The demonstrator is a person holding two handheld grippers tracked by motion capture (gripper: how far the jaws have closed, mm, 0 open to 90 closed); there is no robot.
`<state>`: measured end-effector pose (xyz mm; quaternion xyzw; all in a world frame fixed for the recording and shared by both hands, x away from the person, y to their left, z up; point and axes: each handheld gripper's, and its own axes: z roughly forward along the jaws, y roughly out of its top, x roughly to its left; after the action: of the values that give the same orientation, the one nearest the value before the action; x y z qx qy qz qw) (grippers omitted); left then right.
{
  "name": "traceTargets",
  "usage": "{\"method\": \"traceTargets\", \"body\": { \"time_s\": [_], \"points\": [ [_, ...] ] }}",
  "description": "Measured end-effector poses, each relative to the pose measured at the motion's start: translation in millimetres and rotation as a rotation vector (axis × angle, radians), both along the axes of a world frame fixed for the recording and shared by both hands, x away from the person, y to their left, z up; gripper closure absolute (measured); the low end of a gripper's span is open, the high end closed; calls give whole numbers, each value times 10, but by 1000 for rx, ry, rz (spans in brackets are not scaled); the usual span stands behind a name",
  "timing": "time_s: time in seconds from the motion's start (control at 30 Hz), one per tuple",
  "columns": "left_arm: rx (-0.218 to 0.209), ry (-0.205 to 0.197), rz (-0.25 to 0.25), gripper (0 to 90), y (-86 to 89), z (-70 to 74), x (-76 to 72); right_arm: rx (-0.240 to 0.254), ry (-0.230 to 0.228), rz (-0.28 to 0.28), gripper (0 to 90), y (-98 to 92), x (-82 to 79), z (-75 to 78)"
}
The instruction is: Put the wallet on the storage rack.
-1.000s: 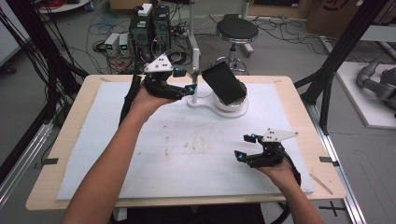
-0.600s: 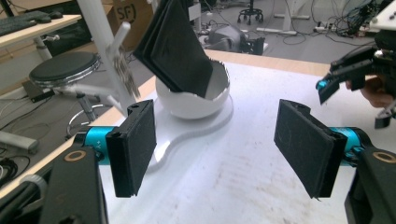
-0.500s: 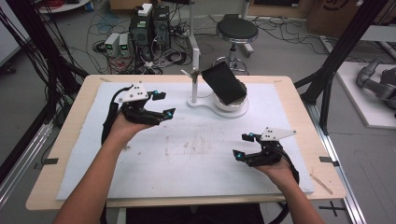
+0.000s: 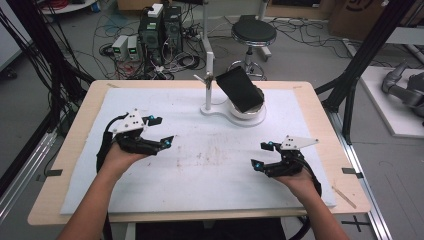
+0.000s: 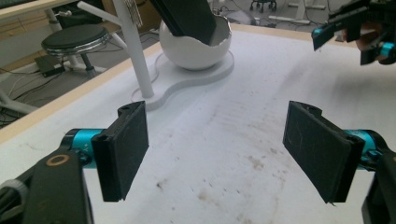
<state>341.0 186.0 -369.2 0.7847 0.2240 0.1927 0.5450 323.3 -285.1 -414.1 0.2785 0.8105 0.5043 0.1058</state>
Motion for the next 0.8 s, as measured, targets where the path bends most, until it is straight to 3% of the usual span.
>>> {"method": "traceTargets", "body": {
  "time_s": [0.2, 0.47, 0.8],
  "points": [
    [-25, 14, 11, 206, 63, -127, -104, 8, 0, -17, 200, -61, -1, 1],
    [-4, 25, 16, 206, 125, -260, -167, 12, -3, -37, 199, -107, 18, -1],
    [-26, 46, 25, 207, 223, -325, -189, 2, -2, -60, 198, -109, 32, -8]
  ]
}}
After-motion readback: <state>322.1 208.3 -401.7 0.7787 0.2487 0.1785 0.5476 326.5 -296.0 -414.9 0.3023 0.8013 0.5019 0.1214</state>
